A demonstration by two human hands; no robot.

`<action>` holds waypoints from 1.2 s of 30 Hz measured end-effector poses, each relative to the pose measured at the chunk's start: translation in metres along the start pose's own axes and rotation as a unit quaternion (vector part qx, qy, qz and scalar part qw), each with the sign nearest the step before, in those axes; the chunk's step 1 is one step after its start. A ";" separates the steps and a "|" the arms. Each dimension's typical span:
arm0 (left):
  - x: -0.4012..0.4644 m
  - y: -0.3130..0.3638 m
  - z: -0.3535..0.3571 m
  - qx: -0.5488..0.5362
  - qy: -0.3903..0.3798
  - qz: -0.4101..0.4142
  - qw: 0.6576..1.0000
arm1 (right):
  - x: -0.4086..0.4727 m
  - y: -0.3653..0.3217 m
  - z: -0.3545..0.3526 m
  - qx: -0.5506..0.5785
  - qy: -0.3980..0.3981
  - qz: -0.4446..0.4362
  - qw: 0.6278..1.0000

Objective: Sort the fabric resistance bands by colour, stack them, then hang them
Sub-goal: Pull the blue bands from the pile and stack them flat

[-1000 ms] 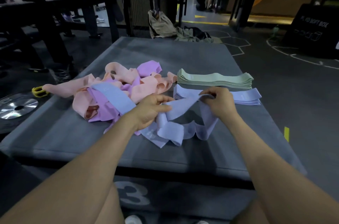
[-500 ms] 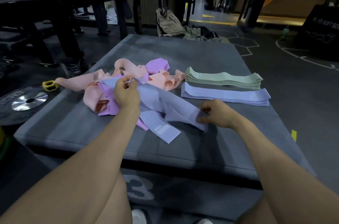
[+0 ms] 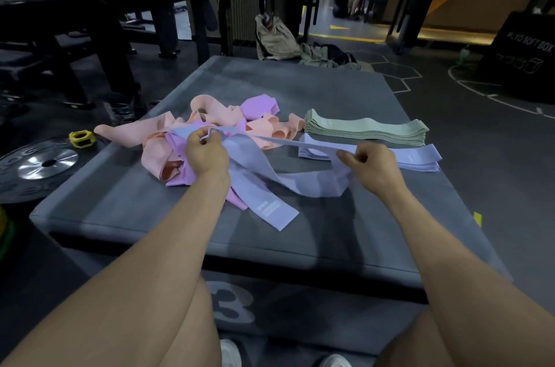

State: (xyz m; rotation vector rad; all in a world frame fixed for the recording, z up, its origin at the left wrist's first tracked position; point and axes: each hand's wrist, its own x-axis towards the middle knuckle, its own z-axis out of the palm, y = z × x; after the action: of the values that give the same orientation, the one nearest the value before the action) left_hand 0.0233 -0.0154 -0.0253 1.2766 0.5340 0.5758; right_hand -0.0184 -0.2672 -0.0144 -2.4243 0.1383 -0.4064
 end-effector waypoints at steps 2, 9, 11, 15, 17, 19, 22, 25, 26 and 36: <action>0.000 -0.001 0.000 0.011 -0.007 -0.008 1.000 | -0.001 0.002 0.001 -0.028 0.005 0.022 0.999; -0.003 -0.003 -0.001 0.046 -0.017 -0.014 0.999 | 0.000 0.001 0.005 -0.076 0.014 0.057 0.995; -0.006 -0.002 0.000 0.057 -0.026 -0.016 0.998 | -0.002 0.005 0.007 -0.065 -0.050 0.043 0.996; -0.007 -0.002 0.001 0.080 -0.038 -0.026 0.996 | -0.006 0.008 0.006 -0.026 -0.137 0.001 0.990; -0.007 -0.003 0.001 0.089 -0.043 -0.030 0.995 | -0.006 0.009 0.005 -0.027 -0.137 -0.003 0.990; -0.009 -0.002 0.001 0.092 -0.045 -0.027 0.994 | -0.006 0.011 0.005 -0.024 -0.115 0.010 0.993; -0.011 -0.001 -0.001 0.089 -0.047 -0.016 0.995 | -0.005 0.013 0.004 0.007 -0.060 0.061 0.996; -0.010 0.000 -0.005 0.098 -0.039 -0.004 0.994 | -0.002 0.019 -0.002 0.045 0.013 0.101 0.994; -0.010 0.000 -0.006 0.104 -0.034 -0.002 0.994 | -0.001 0.022 -0.003 0.063 0.030 0.112 0.991; -0.013 -0.003 -0.002 0.203 -0.088 0.027 0.975 | 0.001 0.038 -0.002 0.076 0.037 0.118 0.989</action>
State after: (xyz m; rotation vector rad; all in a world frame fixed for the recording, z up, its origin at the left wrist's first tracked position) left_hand 0.0130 -0.0230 -0.0280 1.7181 0.4841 0.4025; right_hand -0.0180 -0.2974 -0.0371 -2.2112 0.4074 -0.3836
